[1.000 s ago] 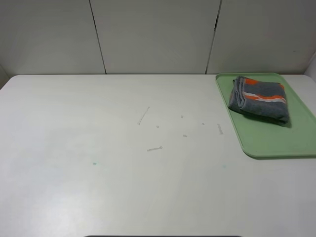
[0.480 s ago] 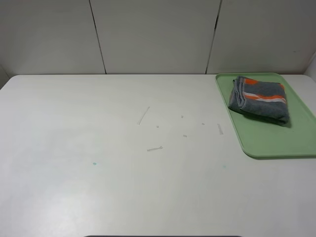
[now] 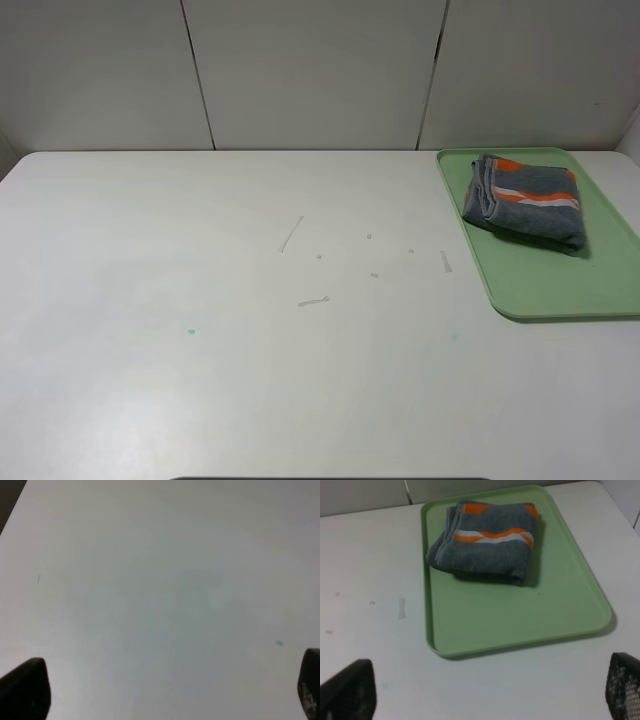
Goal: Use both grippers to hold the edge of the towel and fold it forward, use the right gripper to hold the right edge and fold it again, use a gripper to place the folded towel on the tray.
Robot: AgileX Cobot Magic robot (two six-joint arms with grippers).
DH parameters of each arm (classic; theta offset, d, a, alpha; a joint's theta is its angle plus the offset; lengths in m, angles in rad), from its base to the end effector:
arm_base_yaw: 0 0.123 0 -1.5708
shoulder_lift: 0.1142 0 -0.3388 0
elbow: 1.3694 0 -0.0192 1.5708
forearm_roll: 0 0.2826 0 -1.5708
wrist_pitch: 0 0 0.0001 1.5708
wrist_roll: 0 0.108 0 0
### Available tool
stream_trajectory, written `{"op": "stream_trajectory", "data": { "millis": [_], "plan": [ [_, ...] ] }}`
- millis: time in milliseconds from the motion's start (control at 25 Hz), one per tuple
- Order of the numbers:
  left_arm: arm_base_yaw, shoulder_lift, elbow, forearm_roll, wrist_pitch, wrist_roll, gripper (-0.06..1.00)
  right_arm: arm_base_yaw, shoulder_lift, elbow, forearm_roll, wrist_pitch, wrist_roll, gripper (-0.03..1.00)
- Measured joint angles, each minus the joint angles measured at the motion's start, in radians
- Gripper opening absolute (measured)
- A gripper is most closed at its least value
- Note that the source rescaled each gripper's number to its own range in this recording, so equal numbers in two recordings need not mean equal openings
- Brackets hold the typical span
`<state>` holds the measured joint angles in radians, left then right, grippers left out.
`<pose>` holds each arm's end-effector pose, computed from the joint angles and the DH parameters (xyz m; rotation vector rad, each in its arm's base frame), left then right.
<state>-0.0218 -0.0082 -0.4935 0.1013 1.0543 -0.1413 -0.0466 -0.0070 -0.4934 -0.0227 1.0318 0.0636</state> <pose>-0.0162 0.0099 0.2836 -0.1257 2.0282 0.0184 -0.0149 -0.0014 0.2854 0.1116 2.0117 -0.0162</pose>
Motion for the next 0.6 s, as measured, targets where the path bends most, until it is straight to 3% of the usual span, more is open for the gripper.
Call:
{"op": "stream_trajectory", "data": {
  "millis": [600],
  "plan": [
    [0.000,0.000,0.000,0.000,0.000,0.000,1.00,0.000,0.000,0.000,0.000,-0.001,0.000,1.00]
  ]
}}
